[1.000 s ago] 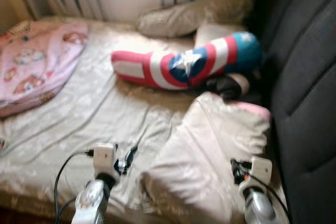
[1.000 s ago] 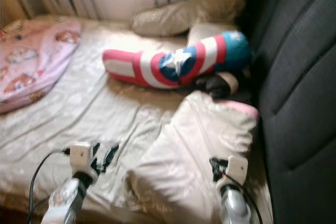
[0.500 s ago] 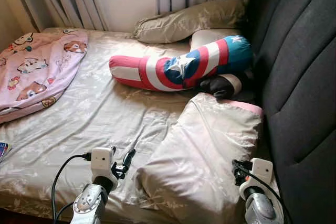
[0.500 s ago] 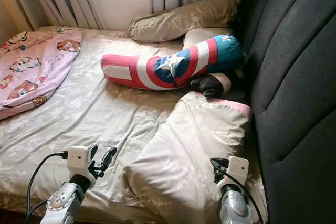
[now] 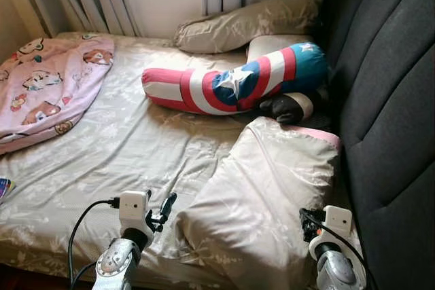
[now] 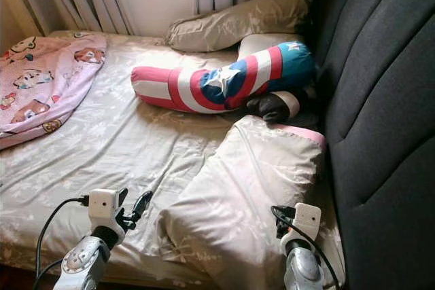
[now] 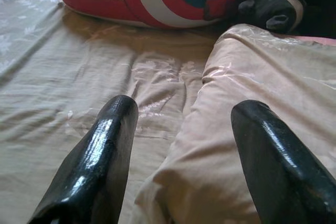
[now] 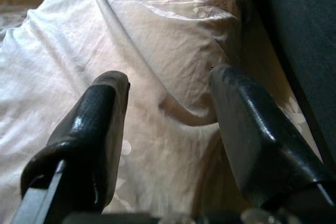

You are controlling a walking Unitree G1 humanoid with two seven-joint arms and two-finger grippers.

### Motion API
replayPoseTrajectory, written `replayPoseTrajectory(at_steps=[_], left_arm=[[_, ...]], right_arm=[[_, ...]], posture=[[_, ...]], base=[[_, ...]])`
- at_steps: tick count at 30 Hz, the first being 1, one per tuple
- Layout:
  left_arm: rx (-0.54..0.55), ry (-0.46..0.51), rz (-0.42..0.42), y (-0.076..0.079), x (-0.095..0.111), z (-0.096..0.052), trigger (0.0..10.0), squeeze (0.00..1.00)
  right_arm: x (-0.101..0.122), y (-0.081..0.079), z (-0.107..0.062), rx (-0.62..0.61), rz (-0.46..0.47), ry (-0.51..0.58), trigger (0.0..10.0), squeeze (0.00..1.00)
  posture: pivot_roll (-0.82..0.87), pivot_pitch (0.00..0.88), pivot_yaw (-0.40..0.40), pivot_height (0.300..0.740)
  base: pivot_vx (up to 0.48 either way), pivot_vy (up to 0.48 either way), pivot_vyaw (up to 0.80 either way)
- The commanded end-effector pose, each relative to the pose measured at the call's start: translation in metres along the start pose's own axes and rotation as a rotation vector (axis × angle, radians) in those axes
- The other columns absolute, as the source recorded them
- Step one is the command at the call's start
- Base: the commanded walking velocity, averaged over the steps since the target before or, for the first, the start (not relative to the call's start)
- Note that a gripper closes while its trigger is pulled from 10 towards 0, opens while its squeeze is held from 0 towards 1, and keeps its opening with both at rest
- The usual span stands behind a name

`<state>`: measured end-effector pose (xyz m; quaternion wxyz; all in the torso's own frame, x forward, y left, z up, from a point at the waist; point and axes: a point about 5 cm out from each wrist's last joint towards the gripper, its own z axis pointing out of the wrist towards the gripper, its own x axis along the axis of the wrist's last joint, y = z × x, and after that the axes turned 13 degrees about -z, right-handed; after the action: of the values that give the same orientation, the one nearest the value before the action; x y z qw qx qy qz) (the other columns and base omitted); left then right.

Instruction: Clean up the room

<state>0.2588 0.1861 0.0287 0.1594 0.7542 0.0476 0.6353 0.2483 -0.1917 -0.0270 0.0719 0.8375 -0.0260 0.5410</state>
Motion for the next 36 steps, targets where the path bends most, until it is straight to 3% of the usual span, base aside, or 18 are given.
replayPoseTrajectory(at_steps=[1, 5, 17, 36], left_arm=[[-0.009, -0.010, 0.004, 0.000, 0.000, -0.001, 10.0, 0.00], [-0.011, -0.011, 0.001, 0.000, 0.000, 0.000, 10.0, 0.00], [-0.009, -0.008, -0.004, -0.001, 0.002, 0.001, 10.0, 0.00], [-0.009, -0.008, -0.003, -0.001, 0.004, 0.002, 10.0, 0.00]], right_arm=[[-0.001, -0.001, 0.001, 0.001, -0.005, -0.019, 10.0, 0.00], [0.000, -0.002, 0.001, 0.008, -0.008, -0.011, 10.0, 0.00], [0.003, -0.005, 0.002, 0.024, 0.002, 0.006, 10.0, 0.00], [0.009, -0.012, 0.004, 0.058, 0.016, 0.029, 10.0, 0.00]], posture=[[0.07, 0.008, -0.012, 0.680], [0.07, 0.011, -0.014, 0.660], [0.07, 0.023, -0.014, 0.660], [0.07, 0.035, -0.005, 0.660]], base=[[0.000, 0.000, 0.00], [0.000, 0.000, 0.00], [0.000, 0.000, 0.00], [0.268, 0.000, 0.00]])
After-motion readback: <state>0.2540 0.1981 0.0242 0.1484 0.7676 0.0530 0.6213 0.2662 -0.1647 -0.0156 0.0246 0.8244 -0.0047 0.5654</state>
